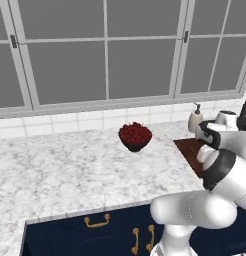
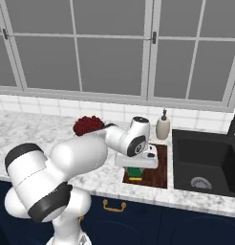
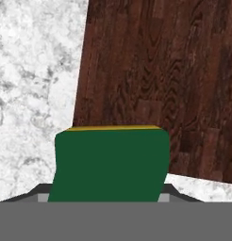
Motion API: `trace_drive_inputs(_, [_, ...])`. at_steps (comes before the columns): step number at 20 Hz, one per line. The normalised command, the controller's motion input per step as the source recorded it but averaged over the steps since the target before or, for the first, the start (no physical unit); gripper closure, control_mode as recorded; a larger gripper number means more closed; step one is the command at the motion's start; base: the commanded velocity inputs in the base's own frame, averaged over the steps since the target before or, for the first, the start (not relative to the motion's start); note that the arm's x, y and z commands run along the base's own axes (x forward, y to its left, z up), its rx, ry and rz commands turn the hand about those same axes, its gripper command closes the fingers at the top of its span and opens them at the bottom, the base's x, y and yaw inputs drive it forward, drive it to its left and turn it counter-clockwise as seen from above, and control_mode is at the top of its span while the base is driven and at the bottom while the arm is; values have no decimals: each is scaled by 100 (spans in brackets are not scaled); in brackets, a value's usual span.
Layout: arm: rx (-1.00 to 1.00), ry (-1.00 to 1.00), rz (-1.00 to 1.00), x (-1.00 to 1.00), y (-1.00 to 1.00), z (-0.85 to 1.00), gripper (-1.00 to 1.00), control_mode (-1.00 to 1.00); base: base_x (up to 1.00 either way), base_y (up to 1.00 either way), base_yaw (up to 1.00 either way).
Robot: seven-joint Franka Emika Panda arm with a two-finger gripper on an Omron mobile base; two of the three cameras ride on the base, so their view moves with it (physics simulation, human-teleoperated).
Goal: Pick up the sponge from the counter and clean the cutting board by briefly scrubbing or pressing down on the cutting board. Once finished, release the sponge.
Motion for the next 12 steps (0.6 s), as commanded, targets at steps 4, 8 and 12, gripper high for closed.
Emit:
trace_drive_inputs(4, [0, 0, 0, 36, 40, -13, 100, -100, 0, 0, 0])
trace_drive_inputs(8, [1, 0, 0, 33, 12, -30, 100, -100, 0, 0, 0])
trace_drive_inputs(12, [4, 0, 0, 18, 0, -45, 100, -100, 0, 0, 0])
